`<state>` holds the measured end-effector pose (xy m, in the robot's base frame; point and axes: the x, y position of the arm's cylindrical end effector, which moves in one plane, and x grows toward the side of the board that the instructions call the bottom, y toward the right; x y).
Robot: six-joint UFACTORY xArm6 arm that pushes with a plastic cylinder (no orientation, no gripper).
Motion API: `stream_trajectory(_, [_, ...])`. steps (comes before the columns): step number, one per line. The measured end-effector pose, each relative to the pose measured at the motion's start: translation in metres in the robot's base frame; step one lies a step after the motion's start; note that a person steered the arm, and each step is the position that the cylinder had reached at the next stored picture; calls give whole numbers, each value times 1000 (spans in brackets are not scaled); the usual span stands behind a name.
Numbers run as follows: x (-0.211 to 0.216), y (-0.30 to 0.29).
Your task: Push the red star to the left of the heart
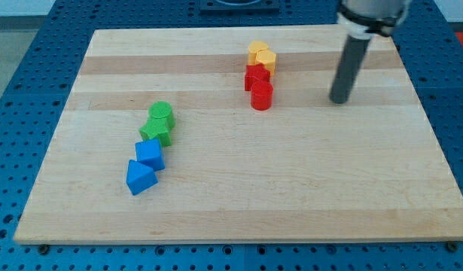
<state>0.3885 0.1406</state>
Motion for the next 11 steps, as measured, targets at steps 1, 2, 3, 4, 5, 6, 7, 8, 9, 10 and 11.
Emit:
stream_trajectory(1, [-10, -76])
stream_trajectory(2, [-16, -128])
stream_trajectory(3, [-18, -102])
stream_trajectory(4, [-22, -85])
stream_trajectory(5, [-35, -140])
stream_trajectory(6, [-35, -196])
stream_trajectory(7, [-20, -169])
stream_trajectory(8, [-28, -157])
stream_trajectory(9, [-51, -196])
stream_trajectory(10, [-57, -219])
stream_trajectory(11, [-44, -172])
